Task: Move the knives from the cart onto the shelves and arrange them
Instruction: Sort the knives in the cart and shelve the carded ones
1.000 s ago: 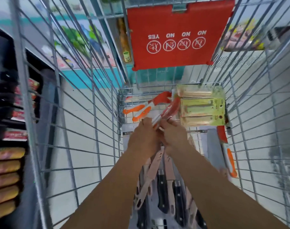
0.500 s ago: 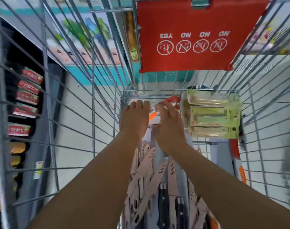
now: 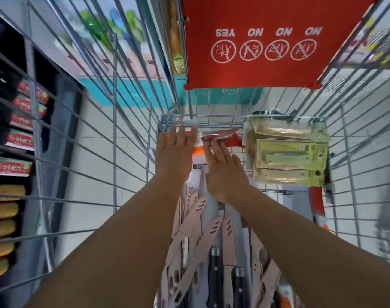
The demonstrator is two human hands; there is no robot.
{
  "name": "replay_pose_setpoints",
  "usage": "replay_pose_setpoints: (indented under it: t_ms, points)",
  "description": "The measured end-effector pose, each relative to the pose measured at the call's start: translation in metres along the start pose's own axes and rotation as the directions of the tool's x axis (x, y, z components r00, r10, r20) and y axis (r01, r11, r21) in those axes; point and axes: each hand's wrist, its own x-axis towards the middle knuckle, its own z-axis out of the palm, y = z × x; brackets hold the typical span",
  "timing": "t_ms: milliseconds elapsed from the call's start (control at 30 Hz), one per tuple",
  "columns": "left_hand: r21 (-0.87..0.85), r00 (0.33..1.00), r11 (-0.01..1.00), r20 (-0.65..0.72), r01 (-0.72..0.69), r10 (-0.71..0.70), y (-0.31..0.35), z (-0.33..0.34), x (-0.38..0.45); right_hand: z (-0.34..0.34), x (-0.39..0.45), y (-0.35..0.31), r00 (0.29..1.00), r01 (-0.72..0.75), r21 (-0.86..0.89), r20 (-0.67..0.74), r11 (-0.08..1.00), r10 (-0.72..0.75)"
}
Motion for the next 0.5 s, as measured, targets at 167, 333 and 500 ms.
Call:
replay_pose_setpoints:
  t_ms: [167,333,500]
  points:
    - [-0.087,1.000,0.996,0.002,-0.002,0.003,0.008,-0.003,-0.020,-0.006,-0.016,-0.005,0.998,-0.019,0.030,-0.065,0.999,0.021]
    - [-0.224,0.993,0.973,-0.116,-0.059,0.033,0.025,-0.009,-0.064,0.000,-0.061,-0.009,0.971,-0.050,0.120,-0.229,0.992,0.076]
    - [-0.384,0.992,0.919,-0.117,-0.084,0.042,0.054,-0.002,-0.118,0.016,-0.126,-0.007,0.935,-0.185,0.220,-0.262,0.958,0.240]
